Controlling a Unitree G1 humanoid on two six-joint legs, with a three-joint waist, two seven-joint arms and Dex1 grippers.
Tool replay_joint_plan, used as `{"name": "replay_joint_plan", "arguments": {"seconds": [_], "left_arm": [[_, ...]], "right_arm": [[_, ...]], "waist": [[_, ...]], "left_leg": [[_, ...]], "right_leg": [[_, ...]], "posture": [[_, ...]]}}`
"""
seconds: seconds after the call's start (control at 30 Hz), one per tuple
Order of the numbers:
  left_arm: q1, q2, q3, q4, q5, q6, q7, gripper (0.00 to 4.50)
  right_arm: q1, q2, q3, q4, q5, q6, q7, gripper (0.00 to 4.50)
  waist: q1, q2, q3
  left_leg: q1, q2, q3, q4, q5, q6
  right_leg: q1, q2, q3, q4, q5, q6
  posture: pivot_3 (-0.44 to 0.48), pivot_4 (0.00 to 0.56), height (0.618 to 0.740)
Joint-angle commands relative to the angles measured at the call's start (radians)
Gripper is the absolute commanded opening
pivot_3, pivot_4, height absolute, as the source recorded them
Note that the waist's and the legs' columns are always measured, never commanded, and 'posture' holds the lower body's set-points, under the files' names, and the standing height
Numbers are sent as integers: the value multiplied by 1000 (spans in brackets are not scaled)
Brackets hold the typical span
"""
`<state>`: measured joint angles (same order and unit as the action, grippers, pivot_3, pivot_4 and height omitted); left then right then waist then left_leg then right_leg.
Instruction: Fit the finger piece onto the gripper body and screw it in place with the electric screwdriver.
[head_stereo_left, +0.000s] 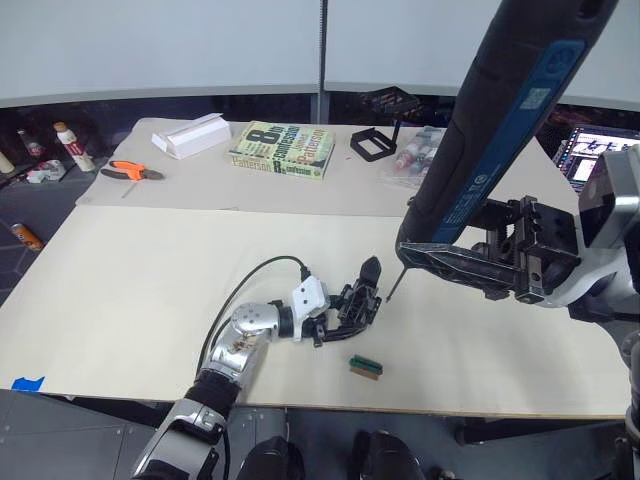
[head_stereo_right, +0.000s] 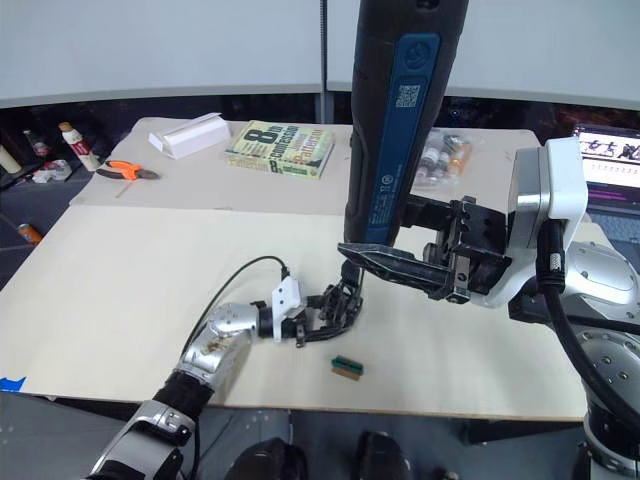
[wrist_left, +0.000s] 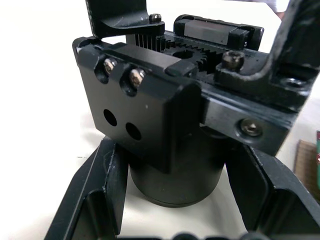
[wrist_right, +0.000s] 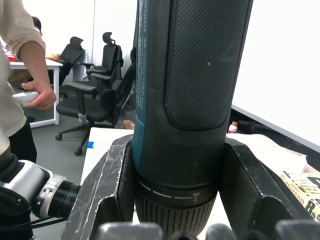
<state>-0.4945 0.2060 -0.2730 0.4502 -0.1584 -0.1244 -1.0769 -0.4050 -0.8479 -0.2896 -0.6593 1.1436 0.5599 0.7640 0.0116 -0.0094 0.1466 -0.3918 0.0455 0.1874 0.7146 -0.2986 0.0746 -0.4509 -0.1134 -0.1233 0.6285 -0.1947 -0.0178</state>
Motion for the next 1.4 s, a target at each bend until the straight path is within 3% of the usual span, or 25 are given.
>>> {"name": "replay_joint_plan", "arguments": {"seconds": [0.03,0.3,0.43,0.47,0.93,1.4], "left_arm": [[-56,-18,20,48,-3,-64,-6,2300],[-68,-38,22,98,2,-59,-12,2300],[-52,-32,34,75,-1,-53,-6,4230],[-48,-29,36,69,-4,-49,-8,4481],[48,8,58,-152,-24,71,52,4481],[17,-34,23,-63,25,67,98,4481]], "right_arm": [[-6,-11,-49,-17,13,-17,4,1931],[-4,-10,-47,-19,13,-18,1,1931],[-4,-10,-47,-18,13,-17,2,1931],[-4,-10,-47,-18,13,-17,3,1931],[5,-11,-47,-17,16,-18,15,1931],[-18,-7,-30,-10,16,-16,20,1931]], "waist": [[1,0,0],[2,0,0],[1,0,0],[1,0,0],[2,0,0],[1,0,0]], "left_leg": [[0,0,0,0,0,0],[0,0,0,0,0,1],[0,0,0,0,0,1],[0,0,0,0,0,1],[0,0,0,0,-1,1],[0,0,0,0,-1,1]], "right_leg": [[0,0,0,0,0,0],[0,0,0,0,0,1],[0,0,0,0,1,1],[0,0,0,0,1,1],[0,-1,0,-1,1,1],[0,0,0,-1,1,1]], "posture": [[0,150,740],[0,150,740],[0,150,740],[0,150,740],[0,150,740],[0,150,740]]}}
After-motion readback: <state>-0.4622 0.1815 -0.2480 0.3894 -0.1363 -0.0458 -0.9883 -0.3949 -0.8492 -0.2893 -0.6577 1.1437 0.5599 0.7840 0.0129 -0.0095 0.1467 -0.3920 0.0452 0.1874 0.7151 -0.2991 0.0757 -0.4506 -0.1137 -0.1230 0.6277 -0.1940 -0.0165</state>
